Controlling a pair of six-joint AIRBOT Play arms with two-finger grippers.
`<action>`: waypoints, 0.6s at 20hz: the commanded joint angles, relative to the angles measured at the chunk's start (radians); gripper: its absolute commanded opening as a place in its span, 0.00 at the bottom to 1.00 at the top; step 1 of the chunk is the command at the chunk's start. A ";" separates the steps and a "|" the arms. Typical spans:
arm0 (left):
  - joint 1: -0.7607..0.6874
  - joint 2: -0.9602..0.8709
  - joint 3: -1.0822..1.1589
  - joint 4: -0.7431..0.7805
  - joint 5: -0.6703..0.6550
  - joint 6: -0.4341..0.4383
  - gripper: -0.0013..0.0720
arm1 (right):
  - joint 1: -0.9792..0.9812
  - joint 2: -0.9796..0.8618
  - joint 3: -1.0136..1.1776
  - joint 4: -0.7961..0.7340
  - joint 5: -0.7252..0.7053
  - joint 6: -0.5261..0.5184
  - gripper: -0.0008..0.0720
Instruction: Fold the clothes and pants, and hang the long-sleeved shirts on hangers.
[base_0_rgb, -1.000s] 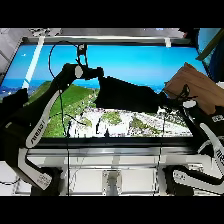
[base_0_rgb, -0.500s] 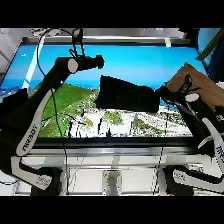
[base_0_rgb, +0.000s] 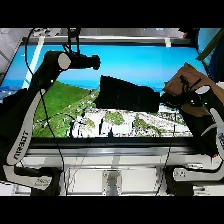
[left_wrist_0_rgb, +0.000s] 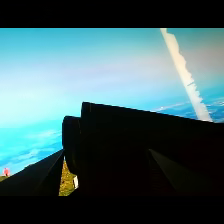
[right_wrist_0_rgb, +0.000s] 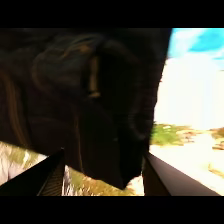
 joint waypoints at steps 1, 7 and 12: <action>0.000 0.003 0.001 0.003 -0.044 0.003 0.82 | 0.000 -0.094 0.060 0.049 0.074 -0.064 0.71; 0.000 0.003 0.001 0.004 -0.069 0.003 0.82 | 0.002 -0.229 0.181 0.045 0.080 -0.053 0.71; 0.000 0.003 0.001 0.004 -0.069 0.003 0.82 | 0.002 -0.262 0.228 -0.005 0.070 -0.049 0.71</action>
